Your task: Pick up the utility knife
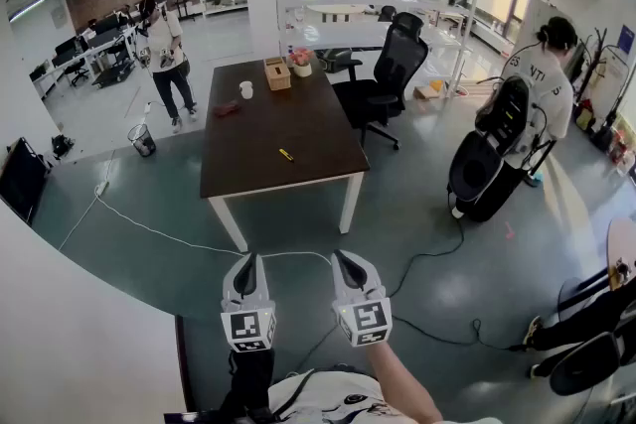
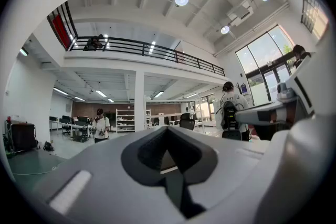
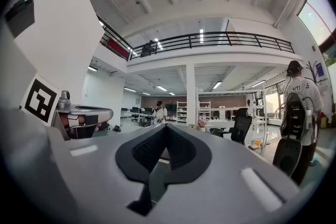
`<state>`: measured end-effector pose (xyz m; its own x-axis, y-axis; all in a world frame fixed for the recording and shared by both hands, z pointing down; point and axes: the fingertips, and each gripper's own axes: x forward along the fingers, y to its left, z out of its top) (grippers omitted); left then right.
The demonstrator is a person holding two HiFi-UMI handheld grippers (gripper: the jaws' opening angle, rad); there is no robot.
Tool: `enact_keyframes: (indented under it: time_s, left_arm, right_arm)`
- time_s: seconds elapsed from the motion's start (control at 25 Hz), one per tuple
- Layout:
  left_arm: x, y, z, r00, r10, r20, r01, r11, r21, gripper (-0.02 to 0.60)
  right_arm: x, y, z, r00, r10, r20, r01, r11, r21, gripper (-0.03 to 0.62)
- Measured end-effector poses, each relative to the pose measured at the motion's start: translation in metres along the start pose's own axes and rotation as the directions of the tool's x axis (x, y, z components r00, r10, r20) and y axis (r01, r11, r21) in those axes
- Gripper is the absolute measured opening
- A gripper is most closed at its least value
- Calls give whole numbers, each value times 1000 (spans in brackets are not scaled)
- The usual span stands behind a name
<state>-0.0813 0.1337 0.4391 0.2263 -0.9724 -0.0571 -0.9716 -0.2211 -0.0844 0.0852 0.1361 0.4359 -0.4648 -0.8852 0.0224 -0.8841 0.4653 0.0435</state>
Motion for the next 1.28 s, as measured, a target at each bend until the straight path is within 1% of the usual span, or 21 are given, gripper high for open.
enact_keyframes:
  time_s: [0.48, 0.64, 1.04, 1.28]
  left_arm:
    - [0, -5, 2, 1000, -20, -5, 20, 1000, -9, -3]
    - [-3, -10, 2, 999, -31, -7, 31, 999, -14, -3]
    - [-4, -17, -2, 999, -27, -43, 26, 999, -24, -3]
    - [-6, -29, -5, 997, -31, -67, 30, 999, -24, -3]
  right_arm:
    - [-3, 0, 2, 1000, -1, -7, 1, 1000, -2, -5]
    - [-4, 2, -1, 1000, 14, -23, -14, 1000, 22, -3]
    - [-7, -6, -1, 999, 19, -26, -17, 998, 59, 0]
    - [-13, -10, -2, 999, 37, -39, -35, 998, 54, 0]
